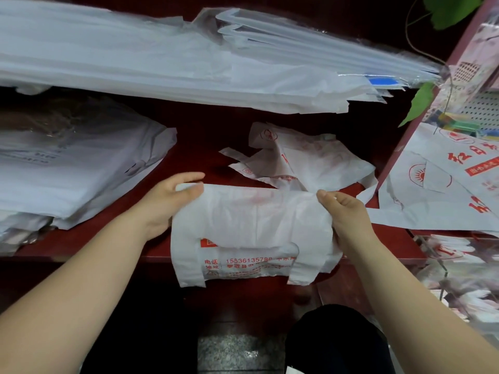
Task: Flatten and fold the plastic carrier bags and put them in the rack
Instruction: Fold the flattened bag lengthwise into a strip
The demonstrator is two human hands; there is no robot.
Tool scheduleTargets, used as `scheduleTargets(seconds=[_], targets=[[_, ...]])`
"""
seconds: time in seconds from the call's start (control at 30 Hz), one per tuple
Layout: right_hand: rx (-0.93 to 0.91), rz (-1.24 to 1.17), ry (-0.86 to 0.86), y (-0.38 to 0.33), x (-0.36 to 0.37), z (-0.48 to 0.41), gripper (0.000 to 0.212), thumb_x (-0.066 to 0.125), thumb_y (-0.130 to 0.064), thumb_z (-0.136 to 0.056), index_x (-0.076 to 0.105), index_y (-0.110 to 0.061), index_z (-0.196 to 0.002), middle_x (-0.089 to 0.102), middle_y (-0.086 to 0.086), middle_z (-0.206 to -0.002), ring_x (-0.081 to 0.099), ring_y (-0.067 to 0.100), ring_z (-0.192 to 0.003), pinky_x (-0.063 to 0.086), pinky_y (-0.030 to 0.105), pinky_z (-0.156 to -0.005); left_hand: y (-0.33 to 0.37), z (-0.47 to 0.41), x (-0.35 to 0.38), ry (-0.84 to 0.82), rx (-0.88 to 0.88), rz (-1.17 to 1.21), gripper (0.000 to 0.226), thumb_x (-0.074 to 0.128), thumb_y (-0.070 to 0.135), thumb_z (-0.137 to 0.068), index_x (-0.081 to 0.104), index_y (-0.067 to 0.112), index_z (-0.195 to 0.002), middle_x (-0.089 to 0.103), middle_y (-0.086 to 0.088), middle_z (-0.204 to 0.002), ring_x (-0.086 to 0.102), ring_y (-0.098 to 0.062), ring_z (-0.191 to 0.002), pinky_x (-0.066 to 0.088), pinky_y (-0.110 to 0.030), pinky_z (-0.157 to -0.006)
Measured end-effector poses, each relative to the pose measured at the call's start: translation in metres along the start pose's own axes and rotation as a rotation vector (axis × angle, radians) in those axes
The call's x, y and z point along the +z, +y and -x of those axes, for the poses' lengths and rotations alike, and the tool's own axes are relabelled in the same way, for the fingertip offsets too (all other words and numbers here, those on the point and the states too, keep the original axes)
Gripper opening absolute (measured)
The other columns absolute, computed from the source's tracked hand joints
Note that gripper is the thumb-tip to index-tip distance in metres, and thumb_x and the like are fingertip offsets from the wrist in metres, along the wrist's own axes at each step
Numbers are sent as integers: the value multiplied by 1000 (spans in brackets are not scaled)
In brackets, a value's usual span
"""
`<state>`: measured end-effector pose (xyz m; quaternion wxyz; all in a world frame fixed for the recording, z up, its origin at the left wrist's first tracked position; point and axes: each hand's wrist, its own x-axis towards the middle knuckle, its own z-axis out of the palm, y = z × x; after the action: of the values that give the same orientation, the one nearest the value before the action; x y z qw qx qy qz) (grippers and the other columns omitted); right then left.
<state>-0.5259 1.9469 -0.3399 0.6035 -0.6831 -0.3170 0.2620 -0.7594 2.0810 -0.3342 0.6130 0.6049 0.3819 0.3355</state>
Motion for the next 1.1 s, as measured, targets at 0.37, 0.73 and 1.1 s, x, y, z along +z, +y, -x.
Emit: scheduleTargets(seconds=[0.37,0.73,1.1], targets=[[157,-104,43,9,-2,-8,23,53,-32,-90,45,-13,-79,47,5,-88,43,20,-81,38,28,-72,-21,-8,-3,210,-19,141,8,60,7,-85,63,11,-79,69,4,-59,65,-8,-52,54,-20,-49],[95,-100,-23,10,3,-8,13,60,-5,-85,60,-12,-96,65,2,-83,62,14,-73,49,22,-66,-25,-9,-7,137,-45,165,12,55,3,-86,62,11,-83,70,2,-62,66,-9,-54,54,-21,-48],[92,-261,61,1,15,-15,30,58,-31,-87,60,-1,-86,64,17,-85,63,37,-86,51,34,-78,-25,-8,-8,71,-83,126,14,53,0,-87,62,8,-83,70,1,-61,67,-10,-54,53,-20,-48]])
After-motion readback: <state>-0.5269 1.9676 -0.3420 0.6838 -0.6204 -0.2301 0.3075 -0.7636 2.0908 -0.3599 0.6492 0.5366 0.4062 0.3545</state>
